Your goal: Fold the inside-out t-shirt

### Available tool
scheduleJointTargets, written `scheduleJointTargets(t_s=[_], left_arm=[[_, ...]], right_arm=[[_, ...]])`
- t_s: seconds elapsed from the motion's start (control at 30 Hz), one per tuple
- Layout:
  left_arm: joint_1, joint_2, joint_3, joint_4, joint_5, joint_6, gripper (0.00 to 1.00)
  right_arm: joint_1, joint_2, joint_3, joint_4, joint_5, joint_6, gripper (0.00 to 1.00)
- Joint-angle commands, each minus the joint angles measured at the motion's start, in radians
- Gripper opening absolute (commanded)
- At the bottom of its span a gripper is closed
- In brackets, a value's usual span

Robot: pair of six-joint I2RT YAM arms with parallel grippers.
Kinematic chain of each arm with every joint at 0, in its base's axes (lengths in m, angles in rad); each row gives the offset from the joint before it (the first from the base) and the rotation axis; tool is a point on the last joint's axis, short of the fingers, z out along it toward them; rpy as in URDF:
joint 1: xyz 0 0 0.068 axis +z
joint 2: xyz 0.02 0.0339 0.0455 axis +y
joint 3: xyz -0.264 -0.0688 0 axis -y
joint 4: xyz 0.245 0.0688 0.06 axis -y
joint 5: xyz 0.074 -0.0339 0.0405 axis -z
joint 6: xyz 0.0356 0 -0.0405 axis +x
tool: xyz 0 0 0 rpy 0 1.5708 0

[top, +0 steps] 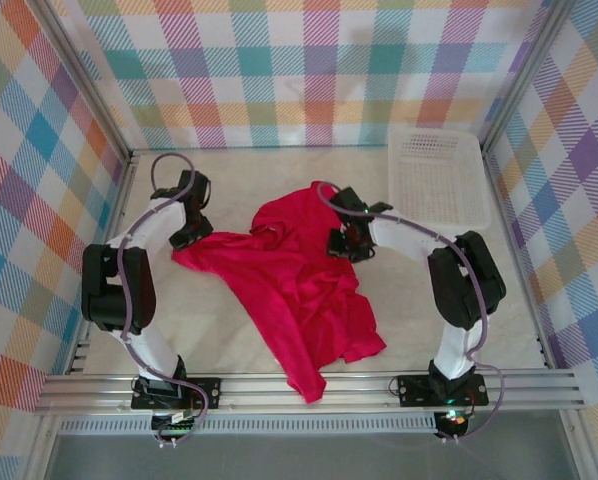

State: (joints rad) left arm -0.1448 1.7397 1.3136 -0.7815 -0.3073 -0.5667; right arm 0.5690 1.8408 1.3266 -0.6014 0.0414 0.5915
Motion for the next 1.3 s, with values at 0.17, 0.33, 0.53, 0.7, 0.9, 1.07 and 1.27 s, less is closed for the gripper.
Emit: scheduleJointTargets(t_s=[0.17,0.33,0.53,0.7,0.9,1.07,1.27], left_arm=[[-0.278,0.126,0.209,0.003,0.04,0.208,0.63],[-0.299,0.193,0.171,0.094,0.197,0.183,0.65],[-0.299,0.283,0.16,0.15,0.252,0.164,0.65],[-0.295,0.349,0.209,0.088,0.203,0.151,0.36],[-0.253,0.269,0.255,-0.02,0.079,0.132,0.13],[-0.191,0.204,0.369,-0.115,-0.01,0.178,0.13],[-0.118,0.271,0.587,-0.174,-0.054,0.225,0.13]], right_arm=[[-0.021,0.347,0.476,-0.069,0.038,-0.149,0.43],[-0.041,0.539,0.715,-0.138,0.058,-0.156,0.44],[-0.08,0.667,0.867,-0.169,0.0,-0.122,0.39],[-0.096,0.653,0.871,-0.198,-0.003,-0.104,0.0],[-0.113,0.474,0.75,-0.179,0.066,-0.133,0.0],[-0.131,0.294,0.641,-0.172,0.153,-0.129,0.0],[-0.171,0.149,0.559,-0.149,0.26,-0.097,0.0]])
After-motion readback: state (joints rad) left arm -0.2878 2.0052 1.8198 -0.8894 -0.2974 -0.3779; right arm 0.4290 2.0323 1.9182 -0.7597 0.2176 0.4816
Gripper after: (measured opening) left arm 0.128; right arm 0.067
